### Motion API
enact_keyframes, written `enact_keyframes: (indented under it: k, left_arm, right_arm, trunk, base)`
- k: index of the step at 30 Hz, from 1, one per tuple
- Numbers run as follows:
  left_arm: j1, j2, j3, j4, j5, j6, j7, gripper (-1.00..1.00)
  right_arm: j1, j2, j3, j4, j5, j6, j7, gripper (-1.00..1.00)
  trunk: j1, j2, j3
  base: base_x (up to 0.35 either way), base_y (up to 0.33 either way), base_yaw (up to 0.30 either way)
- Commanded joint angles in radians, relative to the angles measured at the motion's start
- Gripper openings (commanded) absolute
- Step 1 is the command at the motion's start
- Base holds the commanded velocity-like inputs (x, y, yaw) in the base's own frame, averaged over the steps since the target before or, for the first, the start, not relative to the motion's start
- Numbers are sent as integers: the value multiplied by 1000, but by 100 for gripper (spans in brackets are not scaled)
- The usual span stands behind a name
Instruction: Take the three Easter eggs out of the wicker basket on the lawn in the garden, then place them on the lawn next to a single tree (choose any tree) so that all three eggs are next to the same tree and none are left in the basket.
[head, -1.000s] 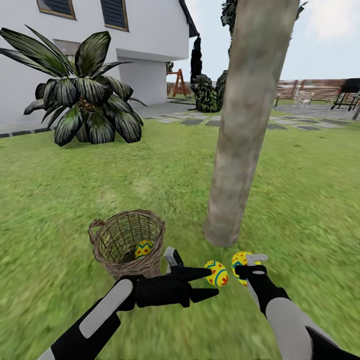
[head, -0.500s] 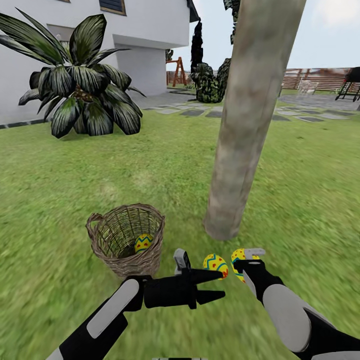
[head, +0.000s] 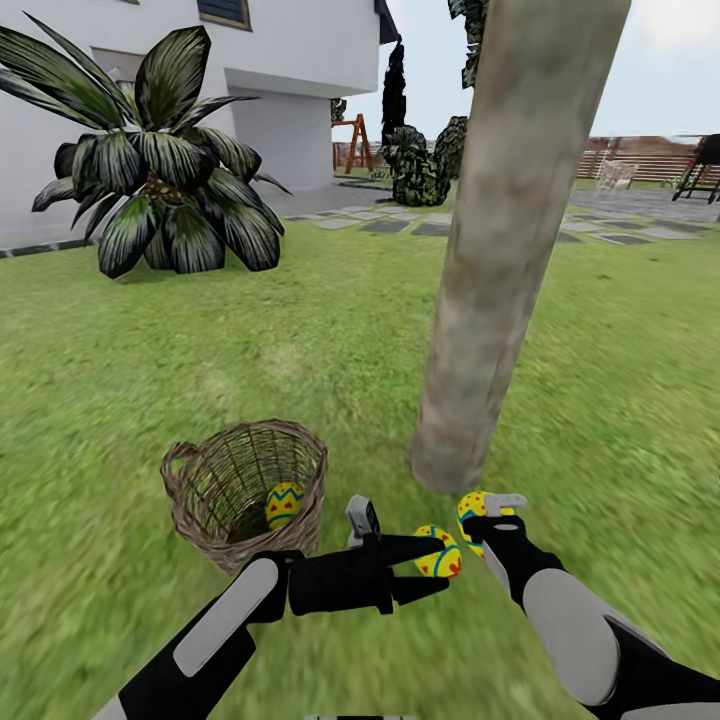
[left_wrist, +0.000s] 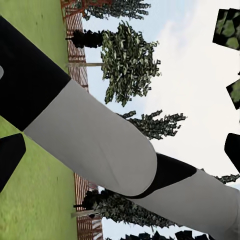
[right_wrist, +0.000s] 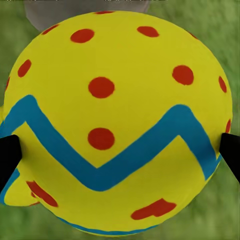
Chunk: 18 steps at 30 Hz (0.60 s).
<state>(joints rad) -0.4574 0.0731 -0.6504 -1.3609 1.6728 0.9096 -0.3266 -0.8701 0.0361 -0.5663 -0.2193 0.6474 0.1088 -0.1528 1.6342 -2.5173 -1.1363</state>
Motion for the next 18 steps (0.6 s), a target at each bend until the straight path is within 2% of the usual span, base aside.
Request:
enact_keyframes:
  k: [1, 18]
  left_arm:
    - [-1, 1, -2, 0, -2, -5, -6, 100]
    - [-1, -12, -9, 0, -5, -17, 7, 100]
  right_arm:
    - [0, 1, -3, -2, 7, 5, -2, -100]
    - [0, -5, -6, -5, -2, 9, -25, -100]
  trunk:
    - [0, -1, -5]
    - [8, -5, -70]
  base:
    - [2, 0, 0]
    - [0, 0, 0]
